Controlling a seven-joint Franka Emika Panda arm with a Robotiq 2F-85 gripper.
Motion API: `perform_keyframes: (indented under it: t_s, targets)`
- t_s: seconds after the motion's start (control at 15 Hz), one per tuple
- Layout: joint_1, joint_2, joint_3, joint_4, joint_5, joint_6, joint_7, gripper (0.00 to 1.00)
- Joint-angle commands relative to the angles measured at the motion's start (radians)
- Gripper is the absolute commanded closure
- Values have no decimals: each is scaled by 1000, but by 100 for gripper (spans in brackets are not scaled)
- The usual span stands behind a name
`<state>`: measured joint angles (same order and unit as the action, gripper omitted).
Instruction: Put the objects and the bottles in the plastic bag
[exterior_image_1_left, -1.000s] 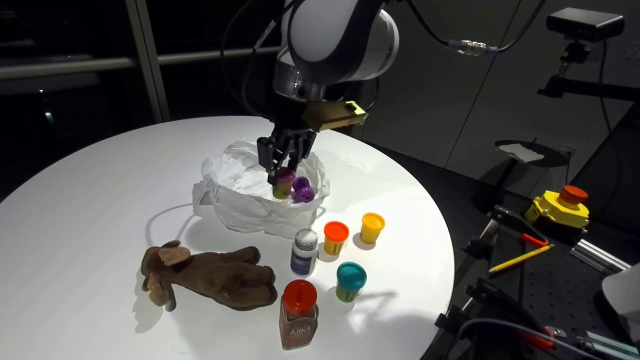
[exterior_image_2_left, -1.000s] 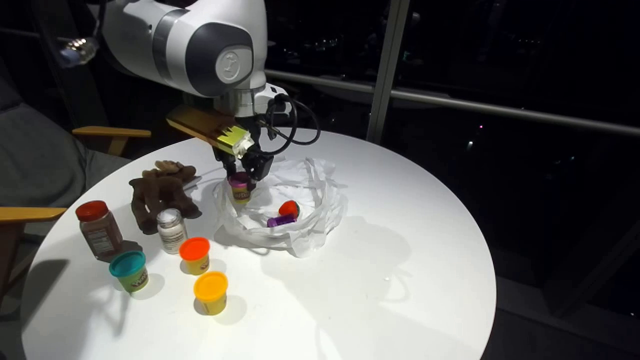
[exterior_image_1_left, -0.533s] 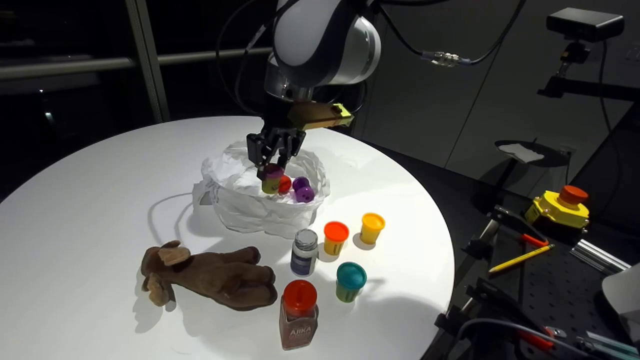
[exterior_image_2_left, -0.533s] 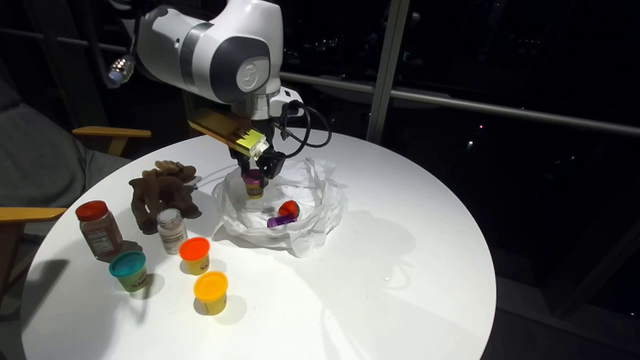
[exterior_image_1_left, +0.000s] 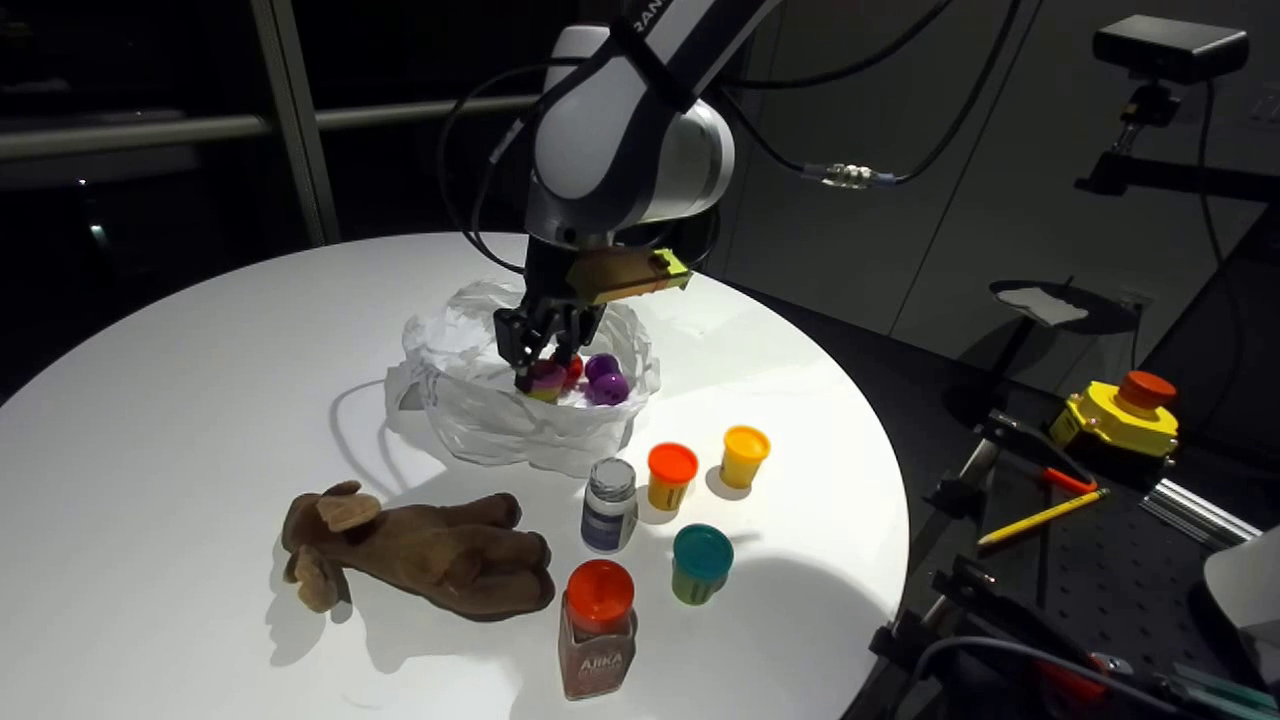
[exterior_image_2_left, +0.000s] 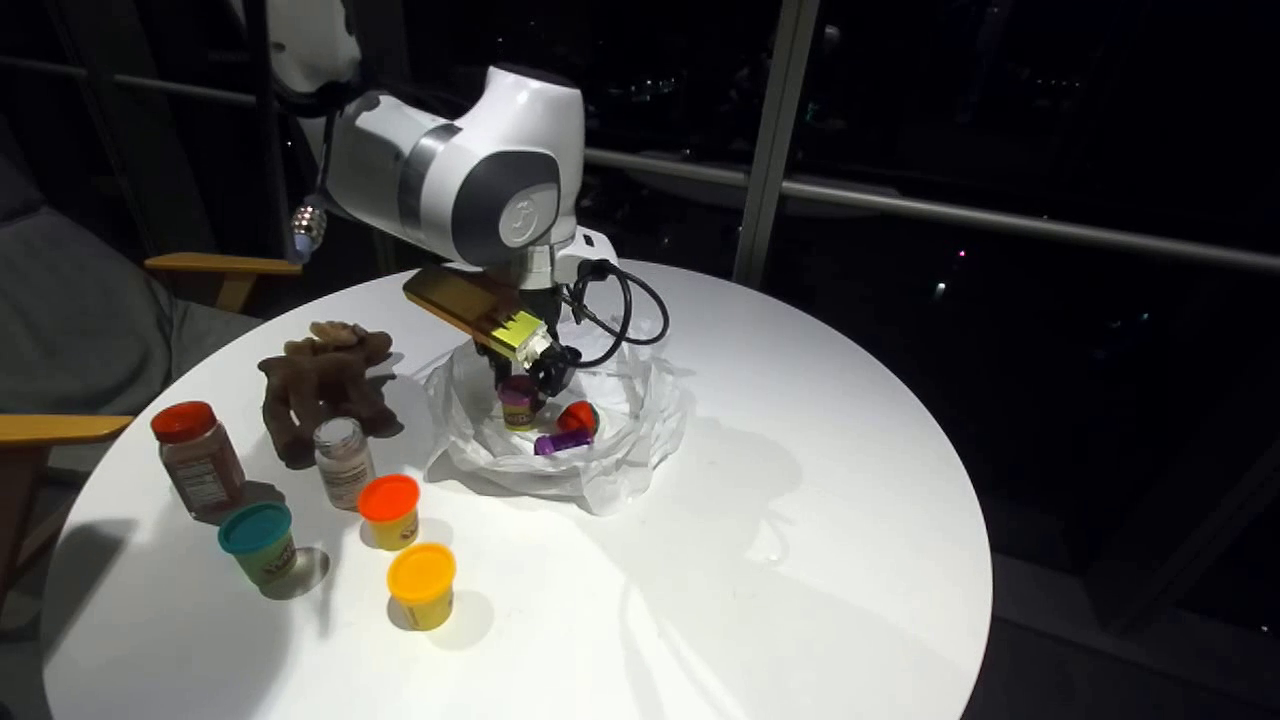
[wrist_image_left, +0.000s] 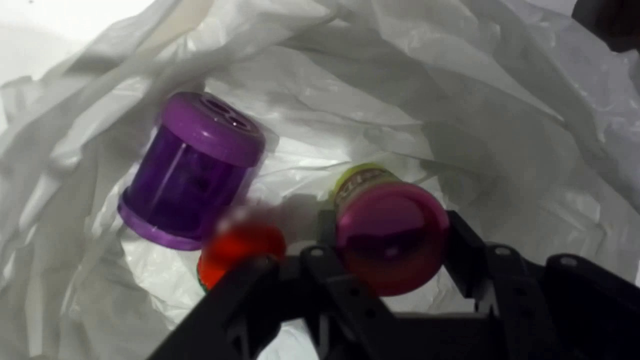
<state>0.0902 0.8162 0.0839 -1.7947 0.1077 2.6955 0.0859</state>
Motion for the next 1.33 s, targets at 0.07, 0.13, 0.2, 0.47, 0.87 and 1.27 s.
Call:
perform_keyframes:
  t_s: [0.07,0.13,0.2,0.47,0.87,1.27]
  targets:
    - [-15,-13,13,3,7,3,-13,14]
    - [-20,-38,14,-22,7,6,-18,8]
    - [-28,-79,17,-57,6,-4,-27,0]
    - [-89,-245,53,-193,37,-75,-74,0]
    - [-178,-523,43,-493,100,-172,-197,0]
    - [-207,-609,39,-678,165,-176,-455,0]
